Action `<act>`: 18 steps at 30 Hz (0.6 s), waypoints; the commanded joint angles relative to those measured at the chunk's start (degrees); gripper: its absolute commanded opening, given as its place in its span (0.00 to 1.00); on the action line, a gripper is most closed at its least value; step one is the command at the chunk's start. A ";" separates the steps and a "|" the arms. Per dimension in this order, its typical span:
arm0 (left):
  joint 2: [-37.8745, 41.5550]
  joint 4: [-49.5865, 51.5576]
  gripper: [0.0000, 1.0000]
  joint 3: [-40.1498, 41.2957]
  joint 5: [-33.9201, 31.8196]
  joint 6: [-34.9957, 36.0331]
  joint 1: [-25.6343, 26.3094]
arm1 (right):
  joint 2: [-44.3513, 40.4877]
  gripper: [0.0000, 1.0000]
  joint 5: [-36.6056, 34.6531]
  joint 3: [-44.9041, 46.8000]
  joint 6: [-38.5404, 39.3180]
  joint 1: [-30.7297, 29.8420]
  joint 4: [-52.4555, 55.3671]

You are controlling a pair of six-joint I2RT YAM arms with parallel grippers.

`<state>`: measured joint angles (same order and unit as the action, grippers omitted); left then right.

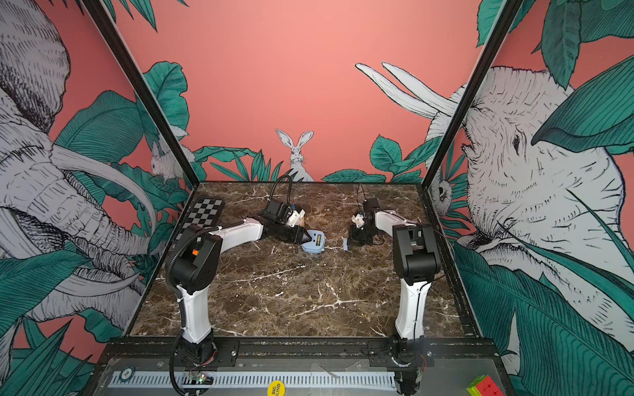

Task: Insert the battery into the alarm
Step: Pick up the cover from the center of the board.

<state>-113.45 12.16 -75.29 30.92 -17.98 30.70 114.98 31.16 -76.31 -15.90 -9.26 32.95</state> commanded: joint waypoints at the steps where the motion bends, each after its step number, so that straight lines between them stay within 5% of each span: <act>1: 3.75 -0.47 0.57 1.74 1.93 -1.86 0.22 | -4.09 0.00 2.42 3.47 -2.71 -0.03 -3.24; 7: 3.43 -0.48 0.58 2.07 4.88 -2.63 0.33 | -8.77 0.00 5.50 7.62 -8.55 -0.17 -10.31; 18: 3.95 -0.35 0.57 2.23 4.57 -2.05 0.85 | -7.71 0.00 5.49 1.86 -8.44 -4.94 -7.03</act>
<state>-113.30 11.99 -73.76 35.42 -20.10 31.22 106.83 35.70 -71.99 -24.03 -12.84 25.19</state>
